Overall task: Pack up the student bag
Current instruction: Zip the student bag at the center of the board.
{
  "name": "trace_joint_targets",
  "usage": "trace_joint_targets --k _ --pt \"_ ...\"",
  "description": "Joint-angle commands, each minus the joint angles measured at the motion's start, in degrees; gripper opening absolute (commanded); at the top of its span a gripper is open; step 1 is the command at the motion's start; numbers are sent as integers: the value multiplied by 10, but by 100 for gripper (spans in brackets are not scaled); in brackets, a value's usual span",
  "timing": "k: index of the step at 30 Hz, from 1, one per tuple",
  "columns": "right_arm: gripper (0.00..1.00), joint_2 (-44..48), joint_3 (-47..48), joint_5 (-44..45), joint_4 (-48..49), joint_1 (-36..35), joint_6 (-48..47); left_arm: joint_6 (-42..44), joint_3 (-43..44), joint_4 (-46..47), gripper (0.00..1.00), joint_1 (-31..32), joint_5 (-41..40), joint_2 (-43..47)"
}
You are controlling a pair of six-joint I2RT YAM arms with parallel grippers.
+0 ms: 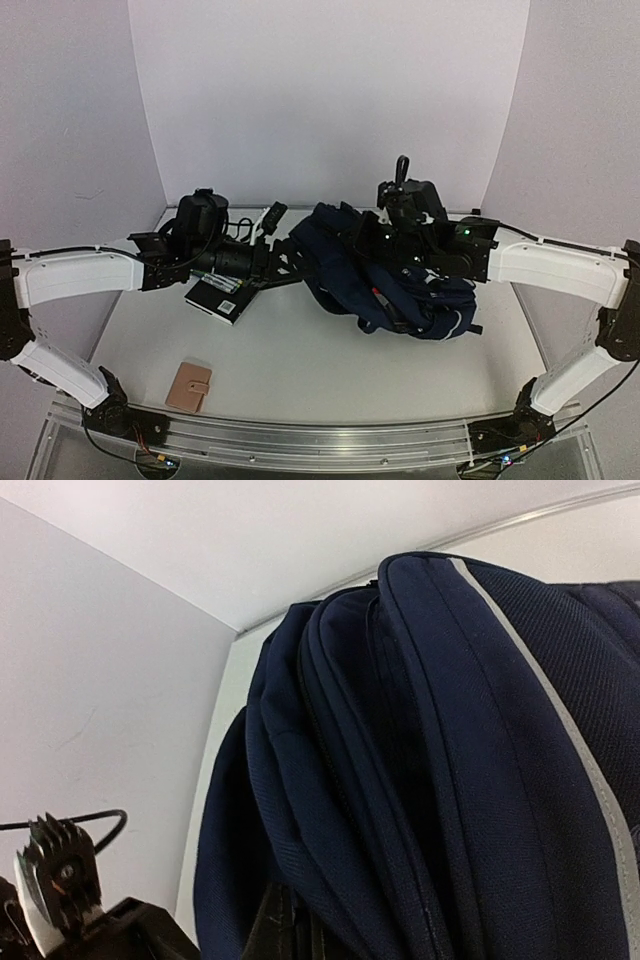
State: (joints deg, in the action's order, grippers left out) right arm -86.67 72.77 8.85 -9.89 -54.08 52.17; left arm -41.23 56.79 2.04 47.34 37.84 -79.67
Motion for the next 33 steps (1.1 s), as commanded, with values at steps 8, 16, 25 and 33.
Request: trace_joint_targets --k 8,16,25,33 --pt "0 12 -131 -30 53 -36 -36 -123 -167 99 85 -6 -119 101" --pt "0 -5 -130 -4 61 -77 -41 -190 -132 182 84 -5 -119 -39" --pt "0 -1 -144 12 76 -103 -29 -236 -75 248 83 -3 -95 -171" --pt "0 2 -159 15 75 -109 -17 -261 -53 279 38 -3 -96 -225"
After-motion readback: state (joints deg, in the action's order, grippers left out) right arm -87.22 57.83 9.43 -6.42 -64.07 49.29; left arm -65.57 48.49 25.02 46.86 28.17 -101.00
